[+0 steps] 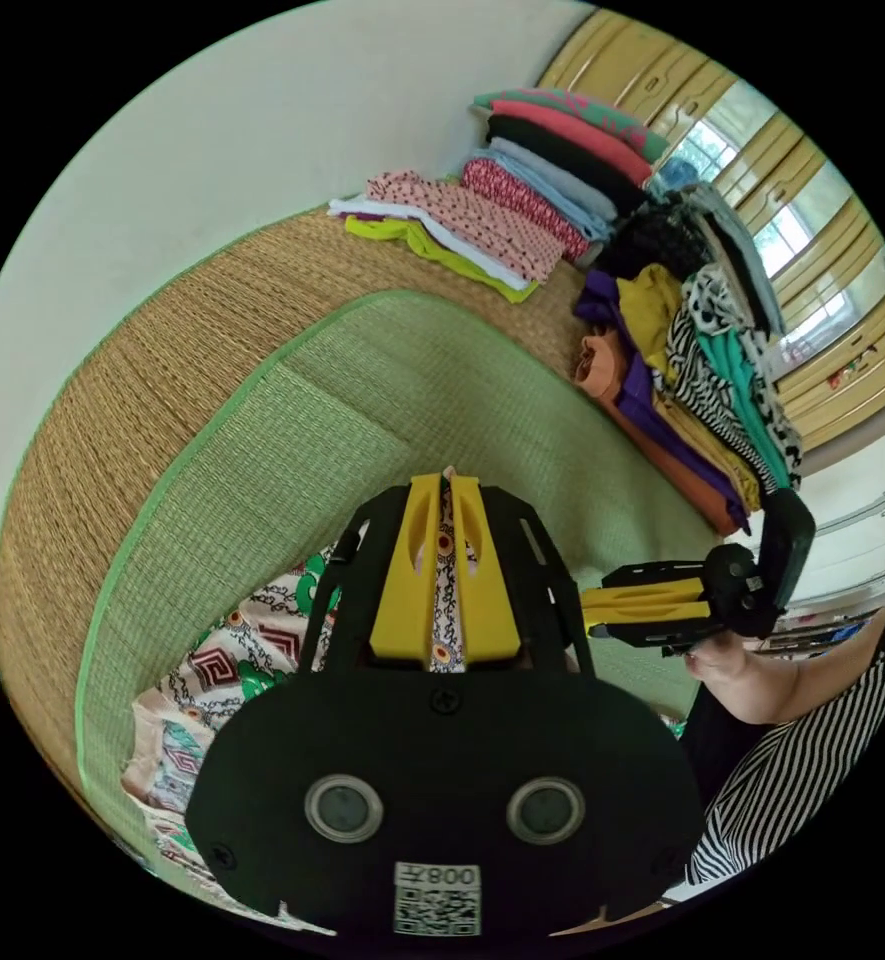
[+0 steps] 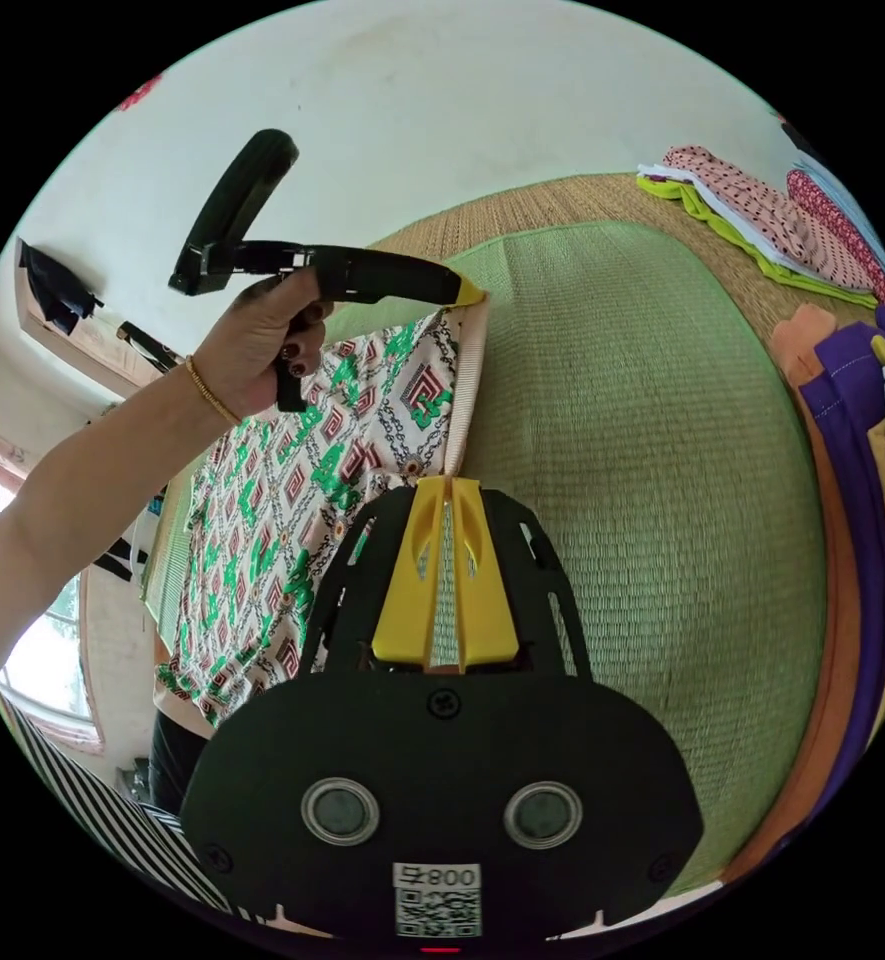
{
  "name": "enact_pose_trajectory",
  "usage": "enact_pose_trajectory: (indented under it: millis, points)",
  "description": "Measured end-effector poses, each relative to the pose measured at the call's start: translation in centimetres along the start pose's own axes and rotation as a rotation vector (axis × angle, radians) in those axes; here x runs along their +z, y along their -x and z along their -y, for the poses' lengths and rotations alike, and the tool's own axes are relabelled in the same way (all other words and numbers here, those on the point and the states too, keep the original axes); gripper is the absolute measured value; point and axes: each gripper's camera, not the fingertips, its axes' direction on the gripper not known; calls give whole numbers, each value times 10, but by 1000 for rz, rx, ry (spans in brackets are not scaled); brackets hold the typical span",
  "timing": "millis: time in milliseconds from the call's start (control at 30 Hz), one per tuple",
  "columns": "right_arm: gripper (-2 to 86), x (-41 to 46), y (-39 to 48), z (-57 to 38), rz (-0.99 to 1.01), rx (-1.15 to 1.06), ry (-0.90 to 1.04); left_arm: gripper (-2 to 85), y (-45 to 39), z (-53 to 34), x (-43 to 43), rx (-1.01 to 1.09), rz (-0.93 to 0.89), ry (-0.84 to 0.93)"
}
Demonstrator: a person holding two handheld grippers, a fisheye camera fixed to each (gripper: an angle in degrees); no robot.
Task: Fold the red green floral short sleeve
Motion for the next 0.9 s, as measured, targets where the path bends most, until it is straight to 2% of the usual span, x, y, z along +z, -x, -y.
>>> enact_pose_trajectory:
  millis: [167, 333, 500, 700, 900]
  points:
    - [6, -19, 16, 3, 49, -74, -64, 19, 41, -14, -21, -41, -83, -108]
    - [6, -18, 56, 6, 77, -218, -59, 19, 102, -56, -40, -185, -149, -210]
    - [6, 14, 89, 8, 106, -319, 31, 21, 159, -91, -35, -330, -213, -234]
    - [8, 55, 103, 9, 104, -374, 172, 26, 201, -112, -33, -430, -92, -171]
    - [12, 68, 119, 11, 89, -438, 220, 29, 221, -119, -39, -415, -190, -248]
